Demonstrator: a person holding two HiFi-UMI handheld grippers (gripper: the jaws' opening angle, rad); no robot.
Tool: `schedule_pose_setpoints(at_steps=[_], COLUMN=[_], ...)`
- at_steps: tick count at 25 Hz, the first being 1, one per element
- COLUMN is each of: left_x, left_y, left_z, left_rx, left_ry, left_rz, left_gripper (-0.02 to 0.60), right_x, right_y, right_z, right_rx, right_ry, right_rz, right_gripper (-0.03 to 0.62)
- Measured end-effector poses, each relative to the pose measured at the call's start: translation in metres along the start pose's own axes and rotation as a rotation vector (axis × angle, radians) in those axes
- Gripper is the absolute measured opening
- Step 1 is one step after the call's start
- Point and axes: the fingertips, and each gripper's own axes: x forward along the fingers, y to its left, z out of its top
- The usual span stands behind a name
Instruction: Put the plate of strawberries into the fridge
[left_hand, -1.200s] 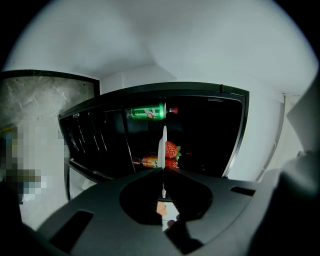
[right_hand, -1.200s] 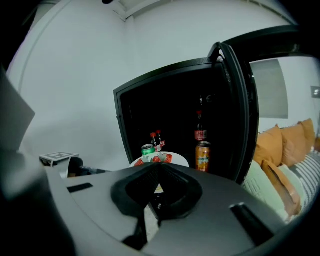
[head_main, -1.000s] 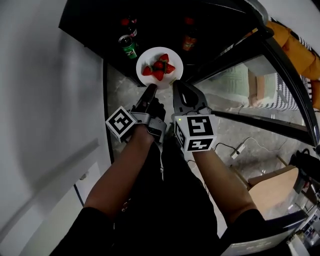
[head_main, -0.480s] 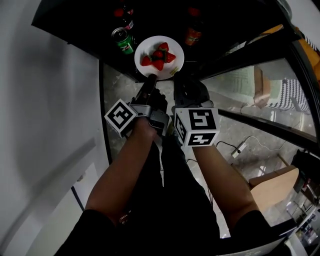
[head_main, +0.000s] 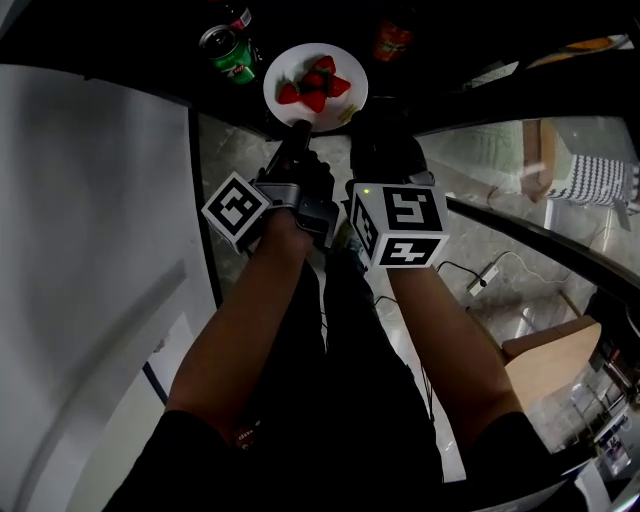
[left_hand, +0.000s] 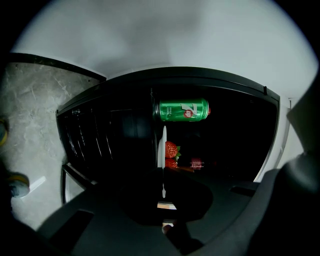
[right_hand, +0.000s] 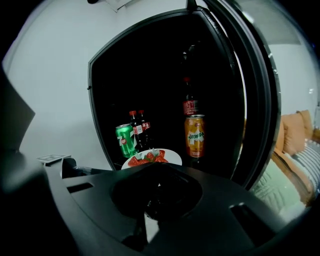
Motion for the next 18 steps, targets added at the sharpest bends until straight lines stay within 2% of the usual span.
schedule_pose_setpoints(at_steps=[12,18], left_x=[0.007,0.029], left_y=[0.010,0.007], left_z=[0.003,0.012], left_rx=[-0.009,0.005], left_ry=[-0.012,-0.017], left_rz=[0.003,0.009], left_gripper=[0.011,0.011], right_x=[0.010,0.019], right_y=[-0.002,-0.011], right_z=[-0.010,-0.003], right_rx=[0.008,0.023], right_ry=[0.008,0.008], right_rz=[-0.004,-0.008], right_gripper=[0.005,0.005])
